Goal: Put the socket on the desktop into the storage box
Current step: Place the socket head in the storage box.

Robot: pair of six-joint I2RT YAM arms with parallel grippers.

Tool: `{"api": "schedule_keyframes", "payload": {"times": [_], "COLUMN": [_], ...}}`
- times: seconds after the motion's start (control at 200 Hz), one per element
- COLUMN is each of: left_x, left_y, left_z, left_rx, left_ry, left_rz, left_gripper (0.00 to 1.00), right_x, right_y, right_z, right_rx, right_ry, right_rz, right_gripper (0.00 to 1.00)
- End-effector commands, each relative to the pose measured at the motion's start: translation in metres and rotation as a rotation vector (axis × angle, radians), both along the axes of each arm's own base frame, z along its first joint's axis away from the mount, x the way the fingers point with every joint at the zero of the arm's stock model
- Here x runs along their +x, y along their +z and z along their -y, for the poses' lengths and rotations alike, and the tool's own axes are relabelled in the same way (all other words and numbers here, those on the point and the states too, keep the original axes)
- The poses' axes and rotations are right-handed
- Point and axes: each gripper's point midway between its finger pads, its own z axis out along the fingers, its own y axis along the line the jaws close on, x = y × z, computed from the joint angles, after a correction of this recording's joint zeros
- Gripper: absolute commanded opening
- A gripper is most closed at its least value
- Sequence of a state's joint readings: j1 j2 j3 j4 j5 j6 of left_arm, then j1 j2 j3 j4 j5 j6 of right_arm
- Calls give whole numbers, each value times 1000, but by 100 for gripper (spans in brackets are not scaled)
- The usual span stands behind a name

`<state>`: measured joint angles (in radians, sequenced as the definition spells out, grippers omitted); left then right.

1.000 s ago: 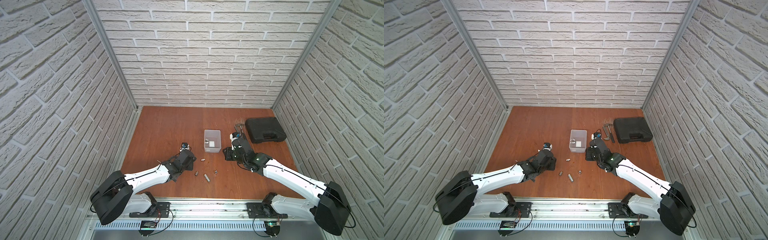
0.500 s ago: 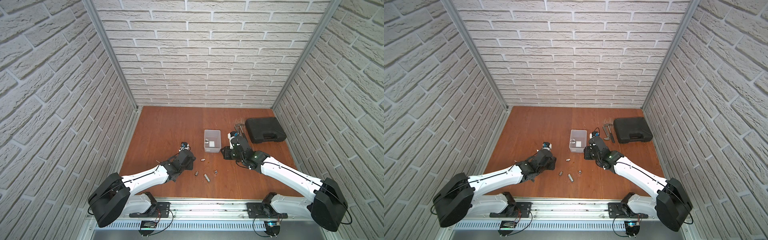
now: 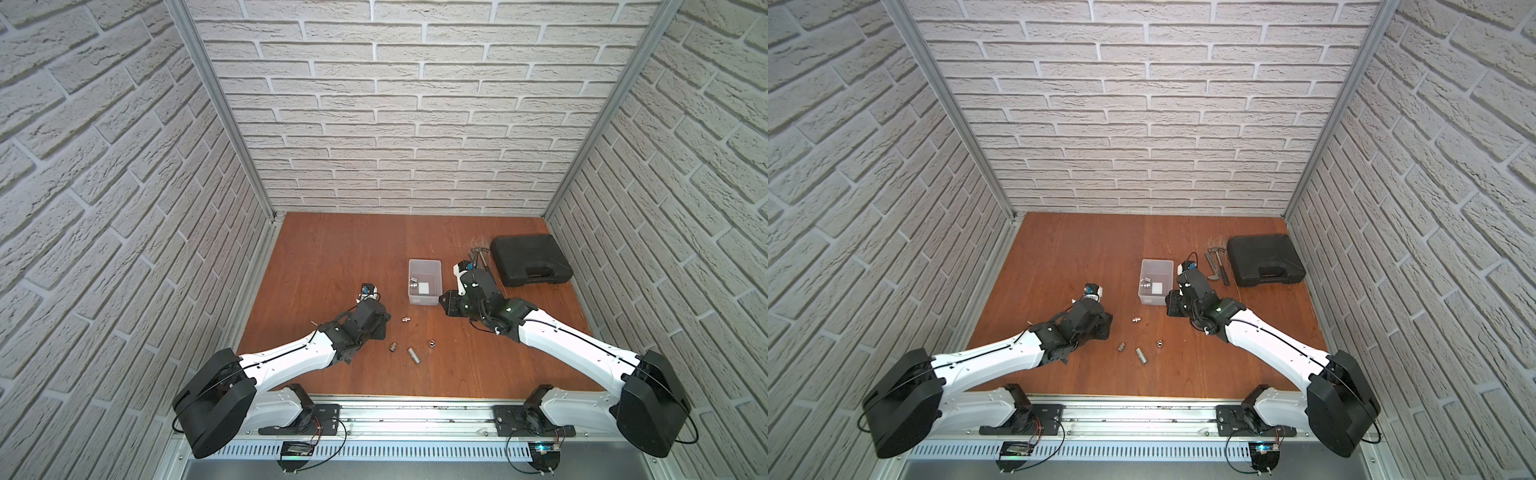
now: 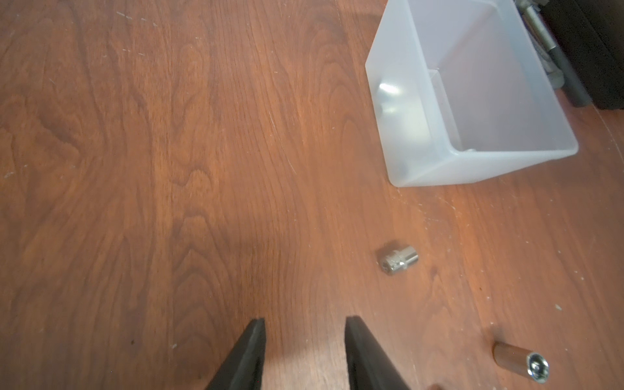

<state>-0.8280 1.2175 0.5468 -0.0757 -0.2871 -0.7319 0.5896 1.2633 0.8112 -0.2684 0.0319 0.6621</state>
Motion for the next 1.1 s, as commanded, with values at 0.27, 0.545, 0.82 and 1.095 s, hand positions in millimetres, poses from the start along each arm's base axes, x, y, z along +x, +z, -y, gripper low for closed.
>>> {"api": "schedule_keyframes", "payload": {"times": [0.27, 0.545, 0.82, 1.095], "left_x": [3, 3, 3, 6], "left_y": [11, 11, 13, 14], "left_z": [1, -2, -2, -1], "left_rx": [-7, -9, -16, -17], "left_ry": [-6, -3, -3, 1], "left_rz": [24, 21, 18, 17], "left_gripper": [45, 46, 45, 46], "right_x": [20, 33, 45, 50], "right_y": [15, 12, 10, 10], "right_z": [-11, -19, -25, -26], "right_rx": [32, 27, 29, 24], "right_ry": [12, 22, 27, 29], "right_rz": [39, 25, 20, 18], "right_gripper": [2, 2, 2, 2]}}
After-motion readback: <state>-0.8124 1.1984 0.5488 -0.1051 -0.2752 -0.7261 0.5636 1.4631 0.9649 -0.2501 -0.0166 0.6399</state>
